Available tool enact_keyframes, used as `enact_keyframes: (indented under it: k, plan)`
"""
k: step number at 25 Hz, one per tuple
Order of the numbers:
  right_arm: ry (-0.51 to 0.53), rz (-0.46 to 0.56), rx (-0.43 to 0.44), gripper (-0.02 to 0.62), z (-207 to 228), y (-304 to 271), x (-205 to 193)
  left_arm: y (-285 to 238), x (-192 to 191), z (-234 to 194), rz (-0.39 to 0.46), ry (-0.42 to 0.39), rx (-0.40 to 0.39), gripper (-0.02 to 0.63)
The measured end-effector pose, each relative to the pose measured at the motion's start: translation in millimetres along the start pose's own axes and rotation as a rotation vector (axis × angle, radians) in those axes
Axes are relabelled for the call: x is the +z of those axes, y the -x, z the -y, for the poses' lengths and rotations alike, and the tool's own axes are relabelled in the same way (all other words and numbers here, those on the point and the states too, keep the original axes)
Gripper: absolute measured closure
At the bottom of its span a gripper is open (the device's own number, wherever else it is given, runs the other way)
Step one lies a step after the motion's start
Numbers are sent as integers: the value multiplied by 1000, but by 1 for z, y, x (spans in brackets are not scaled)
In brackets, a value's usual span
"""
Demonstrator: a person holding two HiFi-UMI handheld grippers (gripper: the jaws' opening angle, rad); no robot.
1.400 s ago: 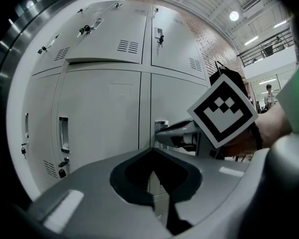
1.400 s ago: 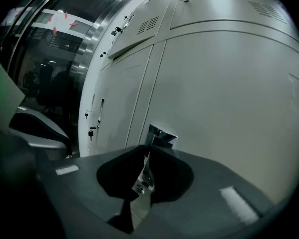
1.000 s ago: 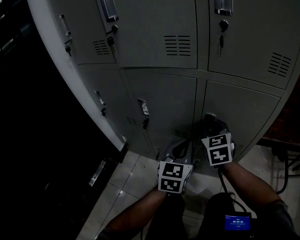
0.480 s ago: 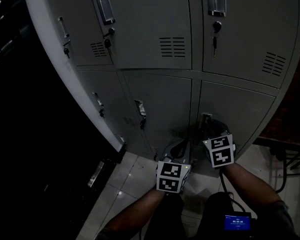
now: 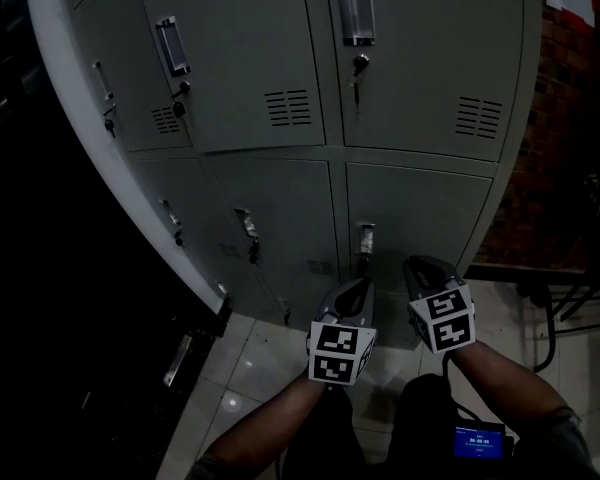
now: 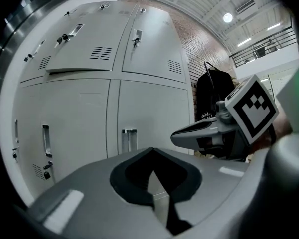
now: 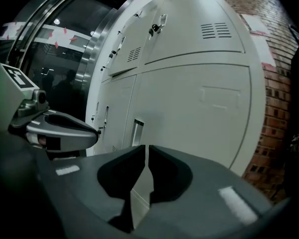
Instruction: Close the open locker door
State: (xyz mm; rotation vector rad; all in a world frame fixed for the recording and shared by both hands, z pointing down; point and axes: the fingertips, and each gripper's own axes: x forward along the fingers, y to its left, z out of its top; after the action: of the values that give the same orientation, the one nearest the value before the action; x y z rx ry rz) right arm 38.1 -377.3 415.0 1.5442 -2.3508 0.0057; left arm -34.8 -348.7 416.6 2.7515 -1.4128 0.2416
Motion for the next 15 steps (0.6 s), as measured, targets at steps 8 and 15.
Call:
enact_keyframes:
  k: [8, 15]
  plan:
    - [-42, 8, -57, 580, 43, 89, -21, 6, 17, 71, 23, -29, -78, 606]
    - [-70, 27, -93, 586, 58, 160, -41, 28, 25, 121, 38, -48, -114, 606]
